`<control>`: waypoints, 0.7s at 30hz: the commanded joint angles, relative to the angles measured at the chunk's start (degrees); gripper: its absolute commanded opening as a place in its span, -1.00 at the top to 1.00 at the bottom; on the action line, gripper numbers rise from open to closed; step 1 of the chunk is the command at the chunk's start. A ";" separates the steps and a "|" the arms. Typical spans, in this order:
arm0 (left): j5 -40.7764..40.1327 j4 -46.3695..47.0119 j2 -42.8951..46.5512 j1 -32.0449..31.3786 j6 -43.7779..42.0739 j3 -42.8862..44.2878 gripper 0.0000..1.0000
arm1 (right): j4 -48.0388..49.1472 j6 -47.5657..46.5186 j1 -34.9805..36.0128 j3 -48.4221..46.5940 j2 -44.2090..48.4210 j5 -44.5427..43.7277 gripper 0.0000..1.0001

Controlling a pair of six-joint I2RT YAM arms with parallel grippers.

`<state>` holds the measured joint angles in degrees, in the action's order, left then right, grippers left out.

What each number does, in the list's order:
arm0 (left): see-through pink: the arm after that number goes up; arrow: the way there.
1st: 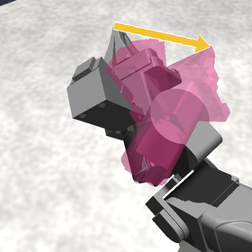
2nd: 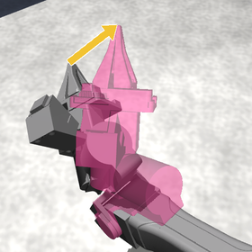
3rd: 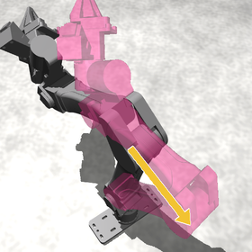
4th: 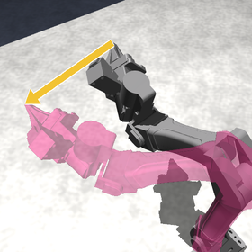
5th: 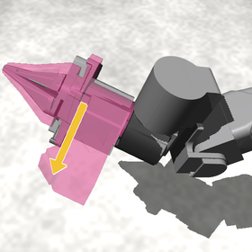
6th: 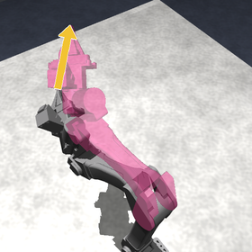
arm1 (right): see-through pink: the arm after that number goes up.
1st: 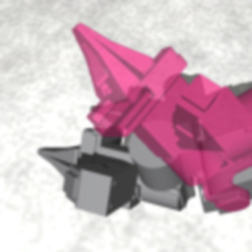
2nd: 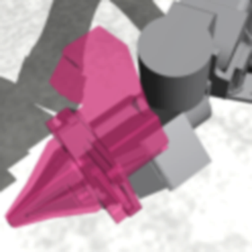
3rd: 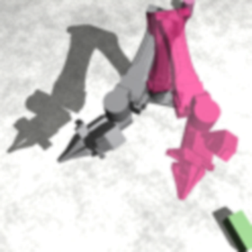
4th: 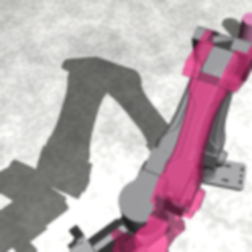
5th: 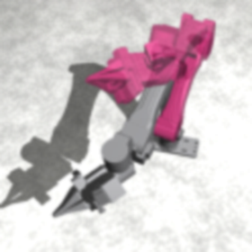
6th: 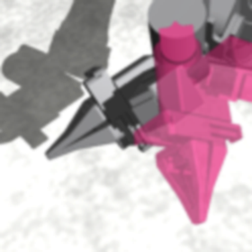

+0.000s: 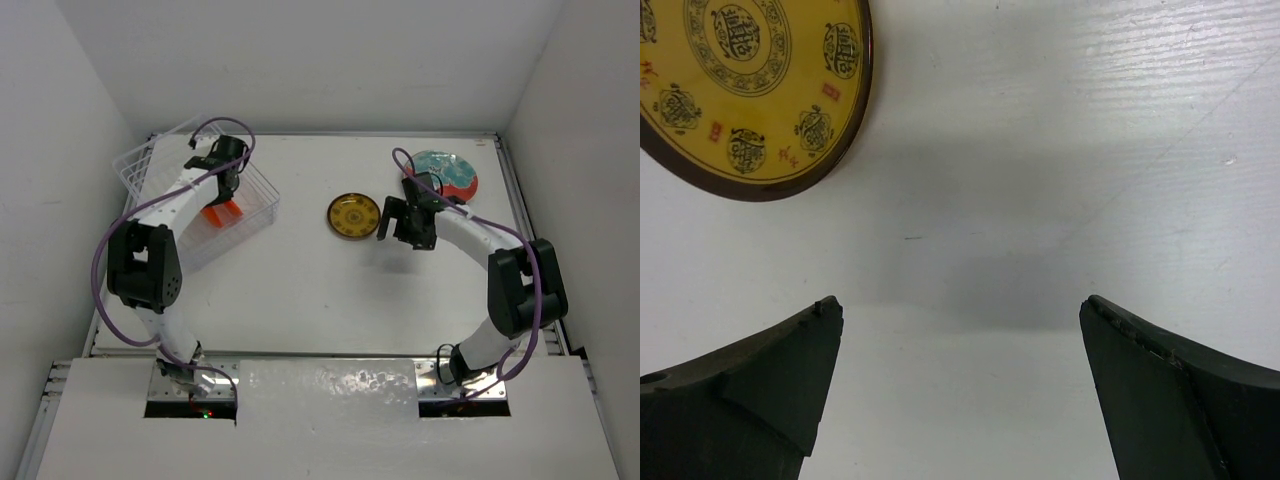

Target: Unload the plates from the dish rack

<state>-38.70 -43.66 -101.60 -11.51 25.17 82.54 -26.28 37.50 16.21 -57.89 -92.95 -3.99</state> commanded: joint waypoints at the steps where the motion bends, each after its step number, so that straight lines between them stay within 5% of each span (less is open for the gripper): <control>1: -0.15 2.35 2.46 0.96 0.06 0.25 0.48 | -0.43 -0.41 -0.21 -2.93 0.31 0.47 -0.98; 8: 0.46 2.97 2.81 1.84 0.06 -0.80 0.59 | -1.05 -0.67 -0.21 -4.86 -0.48 1.09 -0.98; 12: 0.55 2.27 2.73 1.93 -0.90 -0.54 1.00 | -1.58 -0.76 -0.21 -5.74 -1.01 1.35 -0.98; 21: -8.85 -8.46 2.11 2.02 -1.79 8.77 1.00 | -1.75 -0.32 -0.12 -7.59 -2.15 3.10 -0.98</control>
<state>-43.29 -49.36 -101.30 -9.74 24.62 87.05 -28.32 37.45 16.21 -62.54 -94.43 -2.28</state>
